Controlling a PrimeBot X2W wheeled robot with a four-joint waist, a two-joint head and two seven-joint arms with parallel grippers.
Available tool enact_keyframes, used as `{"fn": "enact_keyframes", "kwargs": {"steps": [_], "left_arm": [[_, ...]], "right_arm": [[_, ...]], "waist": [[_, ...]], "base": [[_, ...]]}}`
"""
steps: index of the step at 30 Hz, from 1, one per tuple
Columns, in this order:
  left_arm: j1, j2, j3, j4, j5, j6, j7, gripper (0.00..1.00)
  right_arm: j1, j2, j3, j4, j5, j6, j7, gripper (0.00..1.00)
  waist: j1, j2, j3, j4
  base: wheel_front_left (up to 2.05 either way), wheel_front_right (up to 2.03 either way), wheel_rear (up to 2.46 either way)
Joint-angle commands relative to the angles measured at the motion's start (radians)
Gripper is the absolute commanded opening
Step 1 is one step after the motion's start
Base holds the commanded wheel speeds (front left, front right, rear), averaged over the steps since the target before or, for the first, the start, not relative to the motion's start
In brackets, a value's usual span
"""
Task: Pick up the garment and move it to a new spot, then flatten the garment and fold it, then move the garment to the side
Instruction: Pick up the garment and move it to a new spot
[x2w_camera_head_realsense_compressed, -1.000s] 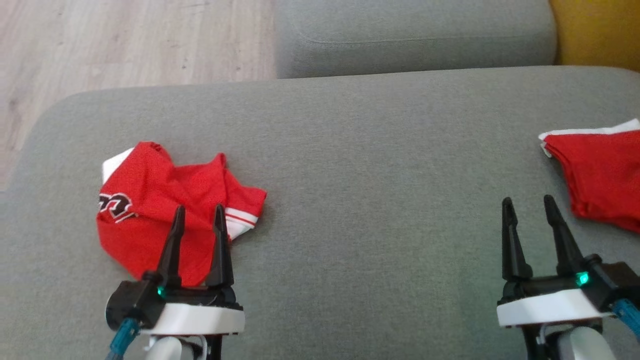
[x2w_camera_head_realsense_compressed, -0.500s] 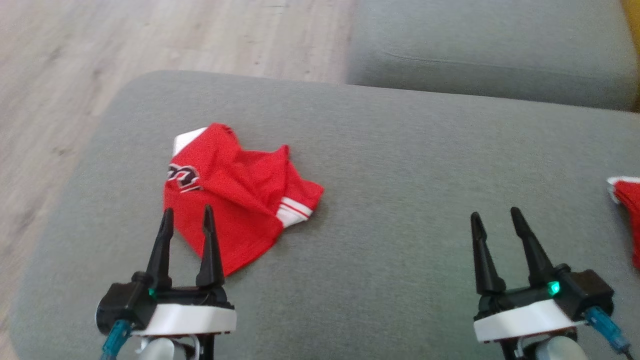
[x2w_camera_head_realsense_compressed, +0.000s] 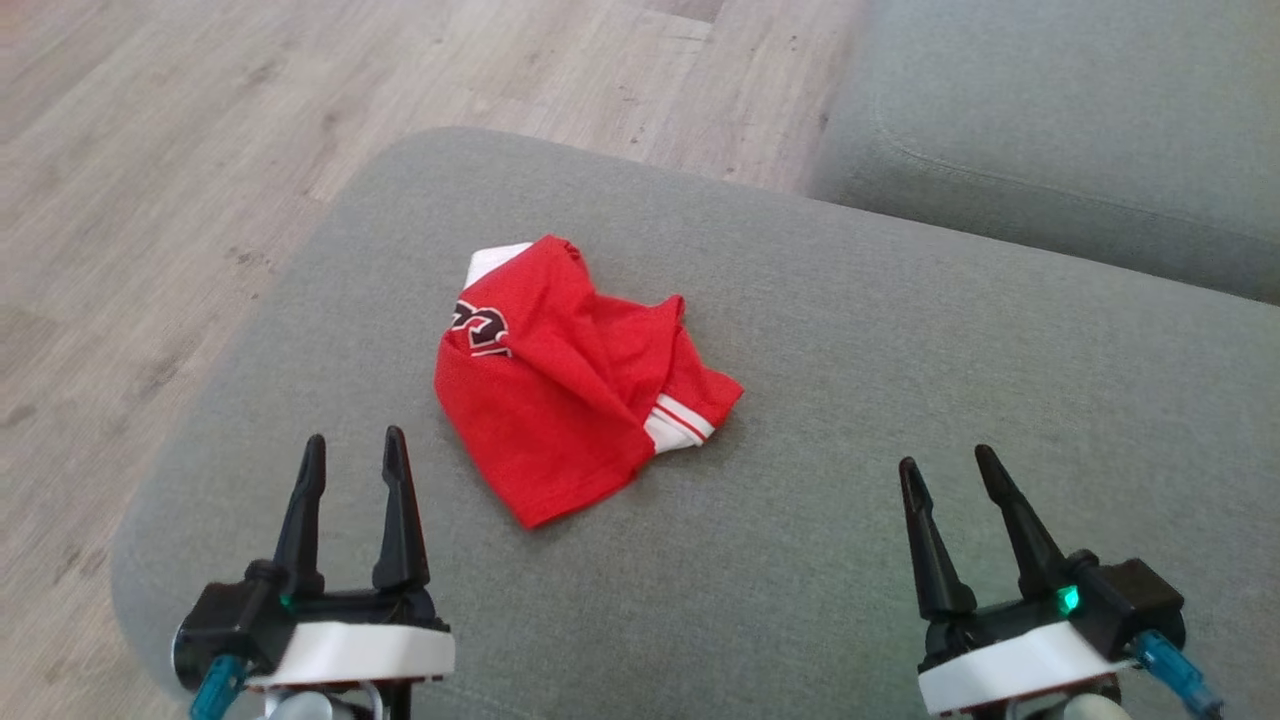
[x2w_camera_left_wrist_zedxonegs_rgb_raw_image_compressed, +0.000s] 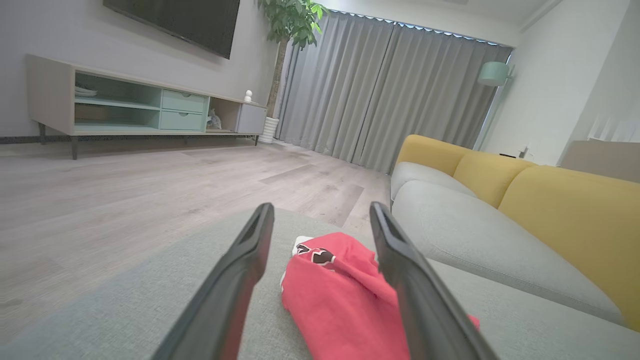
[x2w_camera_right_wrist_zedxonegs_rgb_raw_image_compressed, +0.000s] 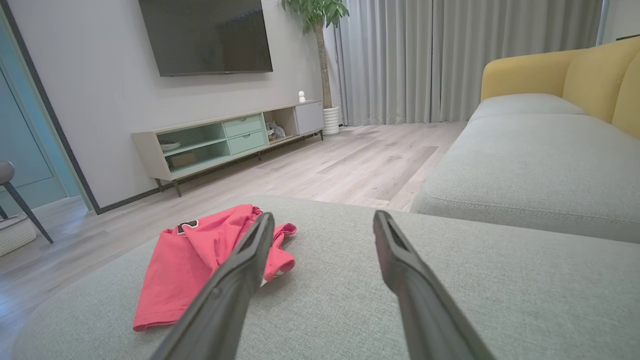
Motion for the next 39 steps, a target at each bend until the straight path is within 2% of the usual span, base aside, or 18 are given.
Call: {"fn": "enact_keyframes", "kwargs": {"steps": [1, 4, 9, 14, 20, 24, 27, 31, 37, 38, 39], "left_arm": [[-0.035, 0.001, 0.041, -0.027, 0.012, -0.003, -0.01, 1.0], [-0.04, 0.001, 0.046, -0.018, 0.044, -0.01, -0.01, 1.0], [-0.083, 0.004, 0.048, 0.021, 0.072, -0.046, -0.01, 1.0], [-0.196, 0.065, -0.026, 0.134, 0.118, -0.089, 0.0, 1.0], [-0.372, 0.147, -0.193, 0.238, 0.126, -0.111, 0.142, 1.0], [-0.485, 0.21, -0.374, 0.28, 0.038, -0.112, 0.244, 1.0], [-0.557, 0.256, -0.47, 0.318, -0.03, -0.112, 0.311, 1.0], [-0.636, 0.302, -0.548, 0.375, -0.061, -0.112, 0.344, 1.0], [-0.678, 0.318, -0.603, 0.45, -0.097, -0.112, 0.382, 1.0], [-0.682, 0.32, -0.611, 0.46, -0.107, -0.112, 0.386, 0.73], [-0.684, 0.321, -0.619, 0.467, -0.117, -0.112, 0.389, 0.32]], "right_arm": [[-0.032, -0.005, 0.022, -0.03, -0.003, 0.002, -0.011, 1.0], [-0.042, -0.005, 0.025, -0.031, 0.0, 0.002, -0.011, 1.0], [-0.057, -0.005, 0.023, -0.032, -0.002, 0.002, -0.011, 1.0], [-0.076, -0.005, 0.01, -0.026, -0.028, 0.002, -0.011, 1.0], [-0.113, -0.005, -0.019, -0.029, -0.048, 0.002, -0.011, 1.0], [-0.139, -0.005, -0.016, -0.03, -0.056, 0.002, -0.011, 1.0], [-0.157, -0.005, -0.012, -0.028, -0.058, 0.002, -0.011, 1.0], [-0.176, -0.005, -0.007, -0.026, -0.057, 0.002, -0.011, 1.0], [-0.186, -0.004, -0.011, -0.023, -0.05, 0.002, -0.011, 1.0], [-0.185, -0.004, -0.013, -0.022, -0.049, 0.002, -0.011, 1.0], [-0.185, -0.004, -0.013, -0.021, -0.048, 0.002, -0.011, 1.0]], "waist": [[0.0001, 0.0, 0.006, 0.007], [0.0001, 0.0, 0.019, 0.003], [0.0001, 0.0, 0.059, -0.028], [0.0001, 0.0, 0.116, -0.064], [0.0001, 0.0, 0.197, -0.098], [0.0001, 0.0, 0.244, -0.121], [0.0001, 0.0, 0.27, -0.138], [0.0001, 0.0, 0.297, -0.16], [0.0001, 0.0, 0.307, -0.181], [0.0001, 0.0, 0.307, -0.183], [0.0001, 0.0, 0.305, -0.185]], "base": [[0.0, 0.0, 0.0], [0.0, 0.0, 0.0], [0.0, 0.0, 0.0], [0.0, 0.0, 0.0], [0.0, 0.0, 0.0], [0.0, 0.0, 0.0], [0.0, 0.0, 0.0], [0.0, 0.0, 0.0], [0.0, 0.0, 0.0], [0.0, 0.0, 0.0], [0.0, 0.0, 0.0]]}}
